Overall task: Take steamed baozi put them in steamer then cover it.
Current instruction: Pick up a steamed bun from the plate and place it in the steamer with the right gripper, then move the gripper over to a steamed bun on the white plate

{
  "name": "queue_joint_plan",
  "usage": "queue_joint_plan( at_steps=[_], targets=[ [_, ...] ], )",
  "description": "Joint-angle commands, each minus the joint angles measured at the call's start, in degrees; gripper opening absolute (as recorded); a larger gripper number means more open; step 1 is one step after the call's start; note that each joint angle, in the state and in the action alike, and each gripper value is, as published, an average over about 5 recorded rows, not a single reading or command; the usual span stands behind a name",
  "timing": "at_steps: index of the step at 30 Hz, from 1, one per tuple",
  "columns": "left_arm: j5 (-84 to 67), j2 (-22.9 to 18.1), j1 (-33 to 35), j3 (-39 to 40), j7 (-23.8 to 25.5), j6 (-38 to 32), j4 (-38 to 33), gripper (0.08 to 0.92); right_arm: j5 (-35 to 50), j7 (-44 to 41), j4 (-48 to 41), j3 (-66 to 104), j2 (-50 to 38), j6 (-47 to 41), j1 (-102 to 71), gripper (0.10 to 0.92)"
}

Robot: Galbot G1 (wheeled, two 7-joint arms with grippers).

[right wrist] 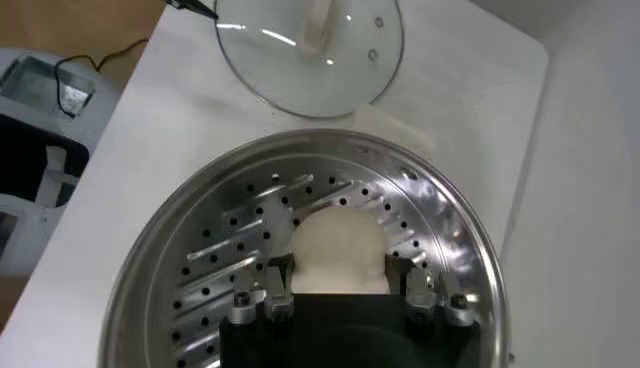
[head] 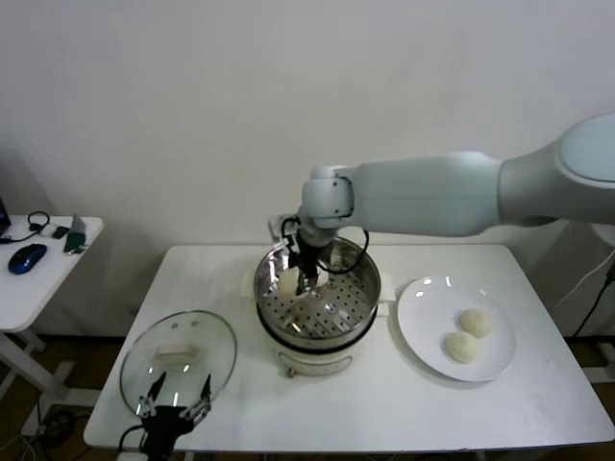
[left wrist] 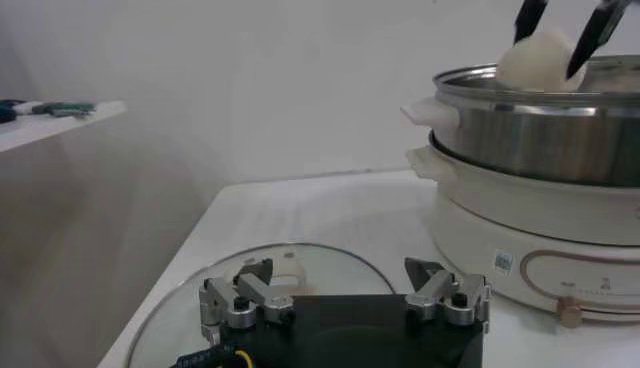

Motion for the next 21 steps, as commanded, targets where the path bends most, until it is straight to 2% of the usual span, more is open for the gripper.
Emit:
queue_joint_plan(
  at_steps=[1,6,13,17,21],
  targets=[
    [0.0,0.0,0.0,0.1,0.0,-0.1,0.1,0.823,-1.2,2.0,-4.5,-0.2,3.8,-0.9,-5.3,0.619],
    [0.1,-0.1,-0.1,0.3,0.0,0.0,0.1,0.823,-1.5,2.4,-5.1,-0.4,4.1,-1.2,-5.4,0.64],
    [0.2,-0.1,-0.3,0.4,0.2,0.4,-0.1,0.823,0.2,2.6,-2.8,0.9,1.8,-1.5,-3.3,0.798],
    [0.4,-0.2,-0.3,0.5,0.4,0.6,-0.5,0.823,0.6,0.5,0.4,1.4,-2.5,-0.1,1.3,0.821],
    [0.6,-0.4,-0.4,0.6,0.7,1.0,-0.8,0.823,0.9,-3.8,5.3,0.2,-10.7,2.0,7.3,0.823]
  ],
)
